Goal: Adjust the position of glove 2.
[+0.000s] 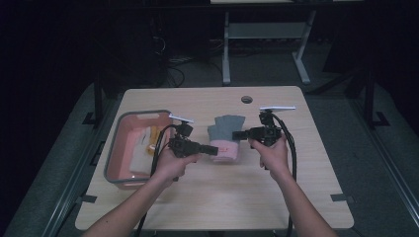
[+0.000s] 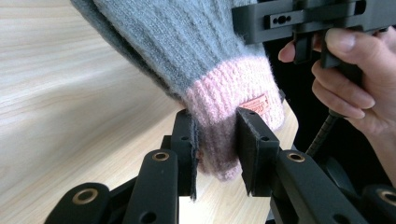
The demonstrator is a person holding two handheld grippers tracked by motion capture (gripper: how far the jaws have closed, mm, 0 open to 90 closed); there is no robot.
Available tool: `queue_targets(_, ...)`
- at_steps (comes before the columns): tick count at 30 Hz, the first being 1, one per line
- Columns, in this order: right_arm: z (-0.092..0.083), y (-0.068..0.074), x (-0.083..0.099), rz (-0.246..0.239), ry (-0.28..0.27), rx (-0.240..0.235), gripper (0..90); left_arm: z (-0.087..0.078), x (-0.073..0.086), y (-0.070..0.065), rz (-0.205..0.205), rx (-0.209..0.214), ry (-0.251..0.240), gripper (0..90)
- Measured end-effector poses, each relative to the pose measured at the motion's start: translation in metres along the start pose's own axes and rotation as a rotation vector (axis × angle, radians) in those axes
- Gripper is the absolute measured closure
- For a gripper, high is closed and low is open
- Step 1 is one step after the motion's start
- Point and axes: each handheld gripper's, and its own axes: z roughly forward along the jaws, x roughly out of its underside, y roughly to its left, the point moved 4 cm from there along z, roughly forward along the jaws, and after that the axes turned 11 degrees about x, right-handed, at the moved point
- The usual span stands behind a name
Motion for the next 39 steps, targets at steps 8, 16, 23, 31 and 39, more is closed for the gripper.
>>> queue_targets(8, 0.008, 0.018, -0.007, -0.029, 0.008, -0.003, 79.8, -0.018, 0.001, 0.004, 0.006, -0.003, -0.021, 69.7)
queue_targets(16, 0.017, 0.035, -0.014, -0.045, 0.017, -0.017, 79.8, -0.037, 0.001, 0.005, -0.004, -0.024, -0.042, 69.7)
queue_targets(23, 0.025, 0.047, -0.019, -0.063, 0.028, -0.024, 79.8, -0.052, -0.001, 0.006, 0.004, -0.040, -0.053, 69.7)
queue_targets(31, 0.031, 0.064, -0.026, -0.086, 0.032, -0.029, 79.9, -0.068, -0.002, 0.007, -0.002, -0.057, -0.073, 69.7)
queue_targets(39, 0.040, 0.083, -0.034, -0.106, 0.045, -0.033, 79.9, -0.086, -0.002, 0.008, -0.012, -0.077, -0.097, 69.7)
